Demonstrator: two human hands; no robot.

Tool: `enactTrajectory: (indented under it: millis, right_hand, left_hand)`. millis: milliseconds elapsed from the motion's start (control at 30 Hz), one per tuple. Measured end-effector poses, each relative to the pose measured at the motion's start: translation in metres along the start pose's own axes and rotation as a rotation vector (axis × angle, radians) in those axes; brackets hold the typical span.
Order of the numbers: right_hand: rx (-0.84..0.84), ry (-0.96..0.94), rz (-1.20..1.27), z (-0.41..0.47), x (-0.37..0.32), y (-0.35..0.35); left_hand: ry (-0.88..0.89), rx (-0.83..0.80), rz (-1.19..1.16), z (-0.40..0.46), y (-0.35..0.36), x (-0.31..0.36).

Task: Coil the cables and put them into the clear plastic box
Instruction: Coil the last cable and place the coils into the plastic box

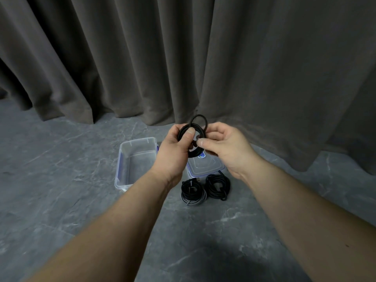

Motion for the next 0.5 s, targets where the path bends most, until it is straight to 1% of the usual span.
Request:
enactTrajectory:
  millis: [100,300,400,500]
  right_hand:
    - [0.028,-0.004,0.017,0.001,-0.001,0.001]
    - [-0.041,0.087,0.187,0.0,-0.001,-0.003]
    - [-0.051,0.073,0.124,0.0,0.001,-0.009]
    - [-0.034,0.011,0.018,0.001,0.004,-0.01]
  left_hand:
    - [-0.003,-0.022,-0.023,0.0,-0.001,-0.001]
    - [-0.071,-0.104,-0.089,-0.001,-0.006,0.001]
    - [-0.081,-0.13,-0.071,0.0,-0.008,0.0]
    - [-0.094,-0.132,-0.091,-0.001,-0.01,-0.001]
Point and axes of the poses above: each hand's wrist, its own z-axis towards the middle knuckle, its own y-axis out of the palm, x = y × z, the point moved 1 cm from there along z, towards the middle knuckle, and after that the axes turned 2 degrees about z, right-handed, at the moved point
